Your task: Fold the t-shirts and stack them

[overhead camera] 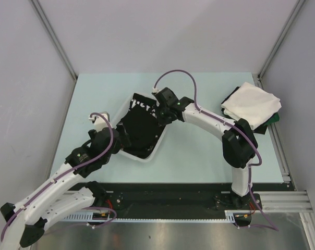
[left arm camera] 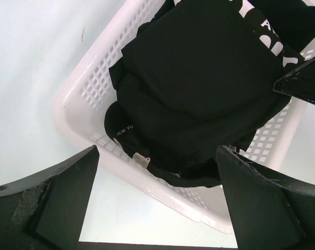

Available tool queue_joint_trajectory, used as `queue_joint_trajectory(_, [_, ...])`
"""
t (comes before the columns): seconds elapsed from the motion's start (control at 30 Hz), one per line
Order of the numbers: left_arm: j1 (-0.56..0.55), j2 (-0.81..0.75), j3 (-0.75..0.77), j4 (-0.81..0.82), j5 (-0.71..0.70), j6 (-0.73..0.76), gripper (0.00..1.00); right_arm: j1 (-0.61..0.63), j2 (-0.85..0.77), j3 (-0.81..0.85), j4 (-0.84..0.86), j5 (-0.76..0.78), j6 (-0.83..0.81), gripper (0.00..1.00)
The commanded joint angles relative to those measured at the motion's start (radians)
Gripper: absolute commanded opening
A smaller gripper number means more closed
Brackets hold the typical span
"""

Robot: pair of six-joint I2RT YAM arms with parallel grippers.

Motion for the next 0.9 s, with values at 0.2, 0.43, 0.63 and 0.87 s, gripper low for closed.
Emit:
queue_joint_trajectory(0.2, [0.006,0.0,0.038,0.032,-0.005,0.001,1.0,-0.019,0.079,0.235,-0.08,-0.03,-0.034,0.0])
queue_joint_trajectory(0.43, [0.006,0.01,0.034,0.036,0.002,-0.008,1.0,-0.09,0.1,0.624,-0.186,-0.01,-0.094,0.0])
queue_joint_trajectory(0.63, [0.006,0.027,0.026,0.061,0.021,-0.005,0.99,-0.225,0.093,0.909,-0.231,0.007,-0.115,0.0])
queue_joint_trajectory(0.87, [0.006,0.065,0.035,0.088,0.047,0.009,0.99,-0.409,-0.137,0.733,-0.154,0.101,-0.164,0.0])
